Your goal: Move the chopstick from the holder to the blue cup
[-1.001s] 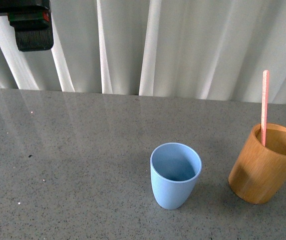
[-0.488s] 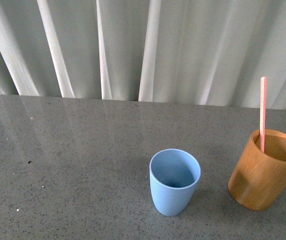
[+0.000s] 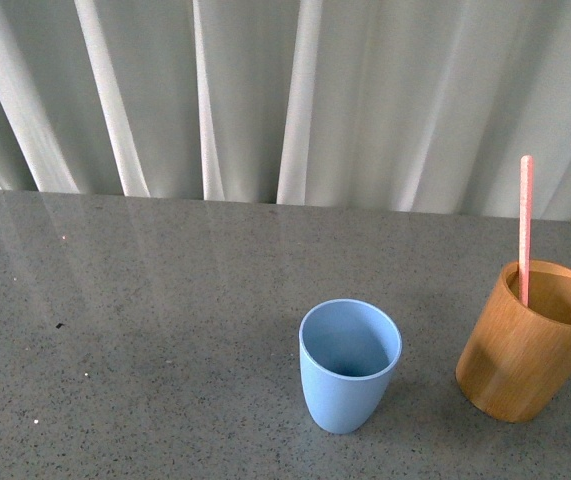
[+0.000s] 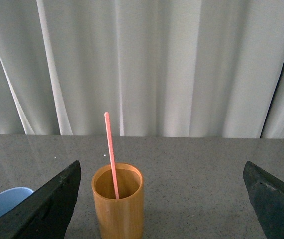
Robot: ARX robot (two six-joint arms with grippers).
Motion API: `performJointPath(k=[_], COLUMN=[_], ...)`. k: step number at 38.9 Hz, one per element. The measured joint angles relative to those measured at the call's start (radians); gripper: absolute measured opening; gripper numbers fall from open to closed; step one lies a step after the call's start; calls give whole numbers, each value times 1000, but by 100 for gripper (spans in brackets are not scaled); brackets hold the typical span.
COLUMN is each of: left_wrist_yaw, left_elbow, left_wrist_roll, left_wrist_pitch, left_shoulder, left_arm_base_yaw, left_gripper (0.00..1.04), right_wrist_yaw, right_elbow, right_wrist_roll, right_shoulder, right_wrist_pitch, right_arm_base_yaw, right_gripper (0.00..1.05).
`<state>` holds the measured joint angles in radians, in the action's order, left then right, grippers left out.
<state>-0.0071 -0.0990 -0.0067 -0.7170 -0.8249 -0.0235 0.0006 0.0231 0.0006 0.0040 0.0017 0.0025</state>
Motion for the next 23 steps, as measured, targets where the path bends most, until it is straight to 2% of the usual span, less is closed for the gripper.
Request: performJointPath(k=[10,15,23], left_wrist_yaw=[5,6,6], left_elbow=[47,80,80], left_wrist_roll=[0,0,0], left_wrist_pitch=[86,64,165], left_shoulder=[132,157,264], left_arm_base_yaw=[21,21,21], left_gripper=[4,4,4], right_wrist_yaw=[0,1,0], right_elbow=[0,0,0], right_wrist_roll=[0,0,0], right_shoulder=[0,0,0], right_wrist_pitch=[0,0,0], right_arm_base_yaw=[0,0,0], right_gripper=[95,95,95])
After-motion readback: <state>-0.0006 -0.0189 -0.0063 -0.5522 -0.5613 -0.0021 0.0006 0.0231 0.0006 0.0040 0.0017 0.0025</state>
